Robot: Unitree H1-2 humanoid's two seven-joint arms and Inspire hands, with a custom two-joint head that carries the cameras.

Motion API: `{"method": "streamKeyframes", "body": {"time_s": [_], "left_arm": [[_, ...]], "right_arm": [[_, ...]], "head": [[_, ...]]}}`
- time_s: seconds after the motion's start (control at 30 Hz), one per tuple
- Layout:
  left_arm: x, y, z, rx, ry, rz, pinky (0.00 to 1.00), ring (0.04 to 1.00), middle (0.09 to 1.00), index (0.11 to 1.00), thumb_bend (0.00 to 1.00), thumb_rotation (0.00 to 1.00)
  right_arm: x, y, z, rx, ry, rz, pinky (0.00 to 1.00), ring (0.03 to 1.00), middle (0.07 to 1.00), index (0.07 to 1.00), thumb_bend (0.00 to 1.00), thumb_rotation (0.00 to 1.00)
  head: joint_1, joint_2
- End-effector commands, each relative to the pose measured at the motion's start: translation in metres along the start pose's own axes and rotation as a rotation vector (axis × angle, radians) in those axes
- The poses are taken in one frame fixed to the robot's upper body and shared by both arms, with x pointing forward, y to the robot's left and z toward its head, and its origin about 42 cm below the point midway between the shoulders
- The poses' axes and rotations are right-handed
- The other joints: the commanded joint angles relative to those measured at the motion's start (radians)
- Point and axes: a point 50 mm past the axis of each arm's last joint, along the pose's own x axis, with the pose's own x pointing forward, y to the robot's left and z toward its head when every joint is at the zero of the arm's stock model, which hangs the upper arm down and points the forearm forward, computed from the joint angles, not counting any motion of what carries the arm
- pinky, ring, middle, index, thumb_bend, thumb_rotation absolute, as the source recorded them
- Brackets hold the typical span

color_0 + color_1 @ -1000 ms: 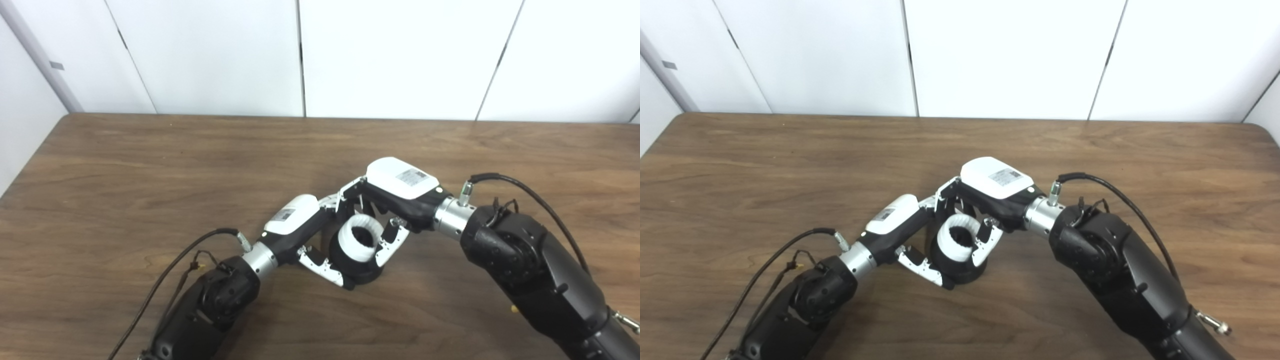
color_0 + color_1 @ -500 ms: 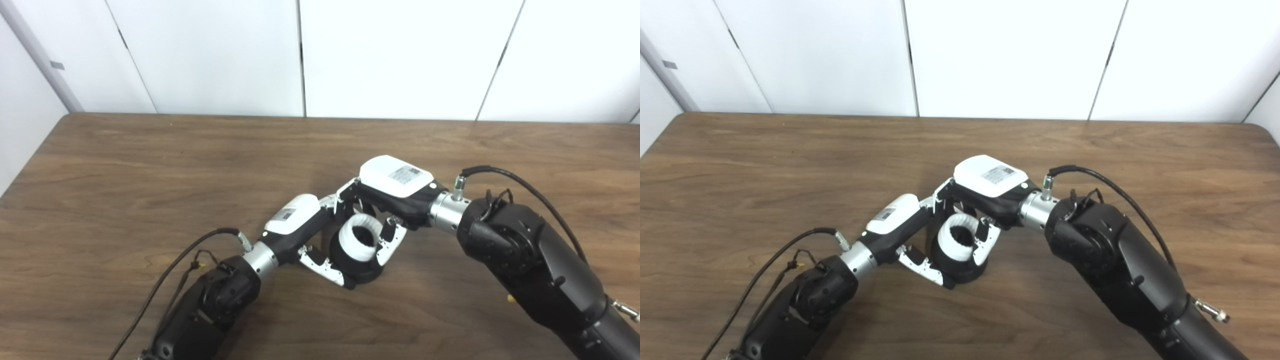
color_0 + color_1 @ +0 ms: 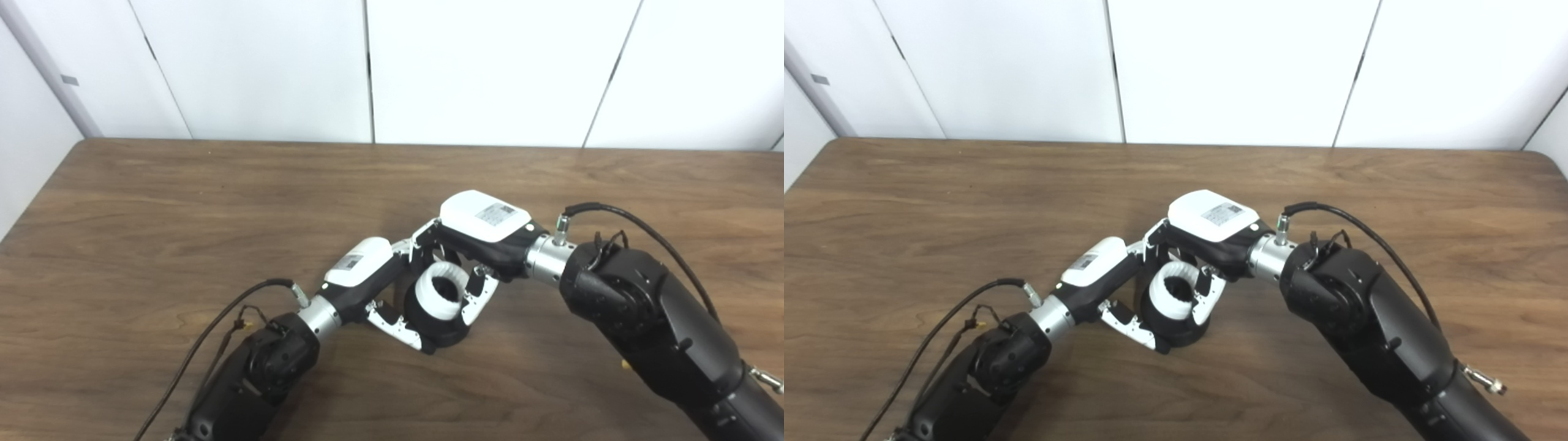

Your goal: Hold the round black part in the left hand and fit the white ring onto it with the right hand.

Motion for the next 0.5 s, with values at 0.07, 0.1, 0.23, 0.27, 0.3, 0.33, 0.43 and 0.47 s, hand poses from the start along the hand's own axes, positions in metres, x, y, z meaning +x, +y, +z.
{"method": "streamKeyframes", "body": {"time_s": [0.07,0.1,0.23,0.27,0.3,0.33,0.43,0.47], "left_arm": [[0.003,-0.022,-0.001,-0.024,0.055,-0.104,0.73,0.913,0.900,0.493,0.52,0.08],[0.004,-0.022,-0.001,-0.024,0.055,-0.104,0.72,0.911,0.900,0.494,0.52,0.08],[0.003,-0.022,-0.001,-0.028,0.054,-0.105,0.72,0.909,0.898,0.495,0.52,0.08],[0.003,-0.022,-0.001,-0.029,0.054,-0.105,0.72,0.908,0.898,0.495,0.52,0.08],[0.003,-0.022,-0.001,-0.034,0.055,-0.106,0.72,0.908,0.898,0.495,0.52,0.08],[0.003,-0.022,-0.001,-0.039,0.057,-0.106,0.73,0.911,0.899,0.496,0.52,0.08],[0.004,-0.022,-0.001,-0.053,0.064,-0.112,0.76,0.921,0.903,0.496,0.52,0.08],[0.004,-0.022,-0.001,-0.055,0.066,-0.113,0.76,0.921,0.903,0.496,0.52,0.08]], "right_arm": [[0.010,0.023,0.028,0.018,-0.133,0.129,0.23,0.338,0.452,0.547,0.50,0.00],[0.010,0.022,0.029,0.016,-0.133,0.131,0.23,0.339,0.455,0.546,0.50,0.00],[0.012,0.020,0.032,0.005,-0.138,0.142,0.23,0.341,0.462,0.543,0.50,0.00],[0.012,0.020,0.033,0.003,-0.140,0.143,0.23,0.341,0.461,0.541,0.50,0.00],[0.013,0.019,0.034,0.000,-0.142,0.148,0.23,0.341,0.461,0.541,0.50,0.00],[0.014,0.019,0.035,-0.002,-0.142,0.153,0.23,0.347,0.464,0.539,0.51,0.00],[0.016,0.018,0.038,-0.003,-0.149,0.159,0.23,0.354,0.471,0.535,0.51,0.00],[0.016,0.018,0.039,-0.006,-0.152,0.162,0.23,0.354,0.471,0.535,0.51,0.00]], "head": [[0.001,0.001],[0.001,0.001],[0.001,0.001],[0.001,0.001],[0.001,0.001],[0.001,0.003],[0.001,0.003],[0.001,0.003]]}}
